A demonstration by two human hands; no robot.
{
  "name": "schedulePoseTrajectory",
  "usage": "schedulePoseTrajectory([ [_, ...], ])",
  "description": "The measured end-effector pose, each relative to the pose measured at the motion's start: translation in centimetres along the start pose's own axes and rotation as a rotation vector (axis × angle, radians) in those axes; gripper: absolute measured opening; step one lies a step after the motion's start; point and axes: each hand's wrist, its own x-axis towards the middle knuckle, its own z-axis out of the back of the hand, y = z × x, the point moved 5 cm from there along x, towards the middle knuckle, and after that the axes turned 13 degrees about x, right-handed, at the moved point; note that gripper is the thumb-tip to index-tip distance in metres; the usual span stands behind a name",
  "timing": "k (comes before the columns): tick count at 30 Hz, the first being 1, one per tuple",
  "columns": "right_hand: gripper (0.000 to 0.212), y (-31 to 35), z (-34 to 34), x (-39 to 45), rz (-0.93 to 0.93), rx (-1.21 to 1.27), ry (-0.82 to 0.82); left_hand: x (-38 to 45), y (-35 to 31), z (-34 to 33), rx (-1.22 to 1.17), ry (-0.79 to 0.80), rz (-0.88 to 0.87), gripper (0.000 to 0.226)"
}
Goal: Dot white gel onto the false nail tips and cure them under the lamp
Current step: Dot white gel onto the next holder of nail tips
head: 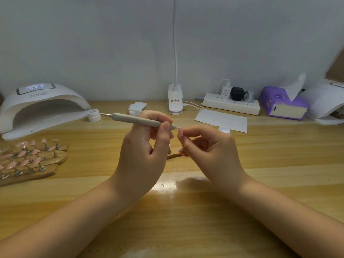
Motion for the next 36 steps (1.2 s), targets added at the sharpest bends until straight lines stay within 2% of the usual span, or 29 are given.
schedulePoseTrajectory([
  [15,0.014,0.05,0.05,0.01,0.014,-0.001,-0.003,-0.03,-0.20,0.04,-0.005,0.004,-0.001,0.009],
  [27,0.012,0.28,0.07,0.06,0.020,0.015,-0.004,0.14,-0.53,0.40,-0.102,-0.025,-0.020,0.007],
  [36,0.018,0.27,-0.02,0.02,0.023,0.023,0.005,0.03,-0.15,0.09,-0.018,0.005,-0.002,0.008],
])
